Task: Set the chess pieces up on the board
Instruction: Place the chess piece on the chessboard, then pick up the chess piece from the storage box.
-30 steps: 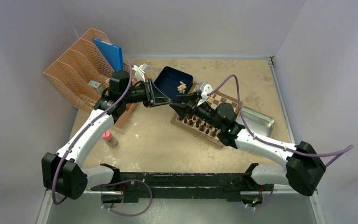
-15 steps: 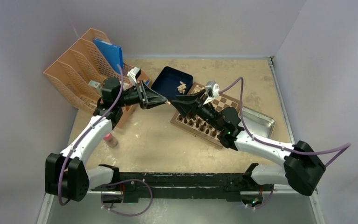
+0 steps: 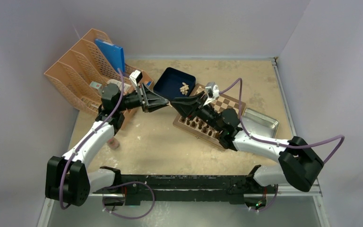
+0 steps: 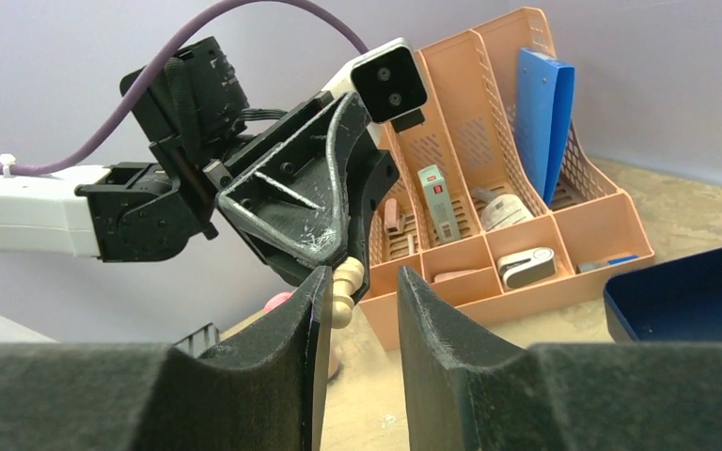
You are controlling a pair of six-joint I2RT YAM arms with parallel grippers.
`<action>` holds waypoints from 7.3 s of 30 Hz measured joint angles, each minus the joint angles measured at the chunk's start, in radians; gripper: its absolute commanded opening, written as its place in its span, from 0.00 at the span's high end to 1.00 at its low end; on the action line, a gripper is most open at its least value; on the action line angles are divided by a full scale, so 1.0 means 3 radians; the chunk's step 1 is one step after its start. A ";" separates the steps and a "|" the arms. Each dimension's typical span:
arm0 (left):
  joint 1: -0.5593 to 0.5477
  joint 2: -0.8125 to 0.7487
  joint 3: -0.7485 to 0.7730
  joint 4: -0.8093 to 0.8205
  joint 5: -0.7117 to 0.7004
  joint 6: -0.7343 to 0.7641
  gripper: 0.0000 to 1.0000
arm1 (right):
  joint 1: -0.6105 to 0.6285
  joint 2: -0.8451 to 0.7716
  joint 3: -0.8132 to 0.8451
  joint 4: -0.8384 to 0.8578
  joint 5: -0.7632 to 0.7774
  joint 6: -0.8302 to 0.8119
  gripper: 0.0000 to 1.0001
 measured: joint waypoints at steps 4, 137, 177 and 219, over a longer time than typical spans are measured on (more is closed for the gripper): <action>0.0000 -0.0009 -0.0029 0.0084 -0.0001 -0.0074 1.00 | 0.0000 0.0005 0.0000 0.0047 -0.0064 0.0022 0.69; -0.0027 -0.1320 0.0205 -0.3142 -0.2252 0.3765 0.21 | -0.1643 0.1896 0.2327 -0.5043 0.1296 -0.0492 0.70; -0.0027 -0.1489 0.0205 -0.3120 -0.2322 0.3766 0.23 | -0.0785 0.3255 0.4990 -0.5338 0.1177 -0.1108 0.65; -0.0027 -0.1528 0.0203 -0.3120 -0.2350 0.3768 0.23 | -0.0807 0.3997 0.5673 -0.6095 0.1181 -0.1751 0.68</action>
